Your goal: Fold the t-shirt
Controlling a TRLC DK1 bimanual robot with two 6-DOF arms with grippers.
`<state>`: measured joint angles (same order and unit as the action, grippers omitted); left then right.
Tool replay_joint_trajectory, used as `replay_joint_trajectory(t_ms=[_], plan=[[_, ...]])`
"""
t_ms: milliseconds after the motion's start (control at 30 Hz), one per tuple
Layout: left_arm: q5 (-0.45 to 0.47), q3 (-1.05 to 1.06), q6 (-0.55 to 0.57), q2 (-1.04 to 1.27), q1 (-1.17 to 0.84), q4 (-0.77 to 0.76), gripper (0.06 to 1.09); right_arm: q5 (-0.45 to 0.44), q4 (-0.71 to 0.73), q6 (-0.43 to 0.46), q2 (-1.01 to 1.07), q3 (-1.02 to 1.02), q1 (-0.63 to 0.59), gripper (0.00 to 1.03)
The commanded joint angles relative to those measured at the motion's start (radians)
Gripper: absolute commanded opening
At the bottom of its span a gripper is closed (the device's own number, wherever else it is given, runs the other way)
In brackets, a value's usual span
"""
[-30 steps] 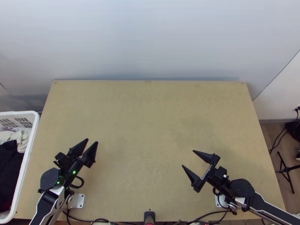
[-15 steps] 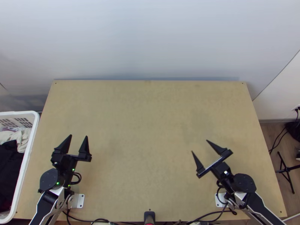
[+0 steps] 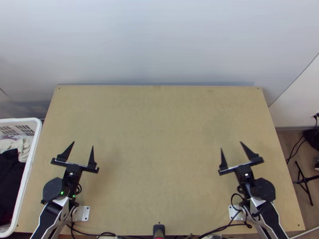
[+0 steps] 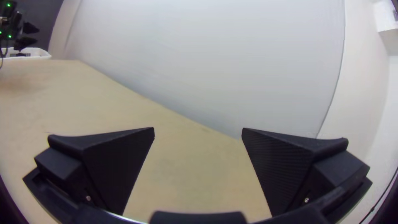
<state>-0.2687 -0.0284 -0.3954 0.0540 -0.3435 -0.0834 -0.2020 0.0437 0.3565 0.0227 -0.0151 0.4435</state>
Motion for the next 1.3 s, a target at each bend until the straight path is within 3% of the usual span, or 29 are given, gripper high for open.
replay_joint_trajectory(t_ms=[0, 167, 267, 400, 567, 700, 867, 967, 1033, 1167, 1267], plan=[[0.034, -0.248, -0.068, 0.363, 0.146, -0.107, 1.04, 0.001, 0.124, 0.131, 0.063, -0.063, -0.154, 0.98], [0.112, -0.599, -0.062, 0.676, 0.35, -0.033, 1.04, 0.001, 0.176, 0.164, 0.25, -0.246, -0.241, 0.98], [0.135, -0.723, -0.071, 0.747, 0.425, 0.108, 1.04, 0.001, 0.153, 0.114, 0.474, -0.457, -0.324, 0.98], [0.169, -0.867, -0.022, 0.804, 0.544, 0.364, 1.04, 0.003, -0.116, -0.021, 0.747, -0.822, -0.381, 0.98], [0.169, -0.886, -0.013, 0.823, 0.718, 0.527, 1.04, 0.049, -0.545, -0.249, 1.002, -1.244, -0.348, 0.99], [0.189, -0.877, -0.014, 0.869, 0.851, 0.605, 1.04, 0.099, -0.746, -0.289, 1.158, -1.464, -0.344, 0.98], [0.194, -0.883, -0.025, 0.962, 1.035, 0.611, 1.04, 0.136, -0.883, -0.384, 1.31, -1.657, -0.347, 0.98], [0.194, -0.881, -0.04, 0.988, 1.118, 0.602, 1.04, 0.225, -0.938, -0.459, 1.385, -1.752, -0.382, 0.98], [0.195, -0.87, -0.048, 0.995, 1.178, 0.565, 1.04, 0.236, -0.953, -0.49, 1.425, -1.797, -0.384, 0.98], [0.194, -0.82, -0.154, 0.981, 1.222, 0.501, 1.04, 0.24, -1.007, -0.473, 1.497, -1.895, -0.384, 0.98], [0.194, -0.774, -0.207, 0.988, 1.238, 0.369, 1.04, 0.243, -1.028, -0.487, 1.536, -1.945, -0.371, 0.98]])
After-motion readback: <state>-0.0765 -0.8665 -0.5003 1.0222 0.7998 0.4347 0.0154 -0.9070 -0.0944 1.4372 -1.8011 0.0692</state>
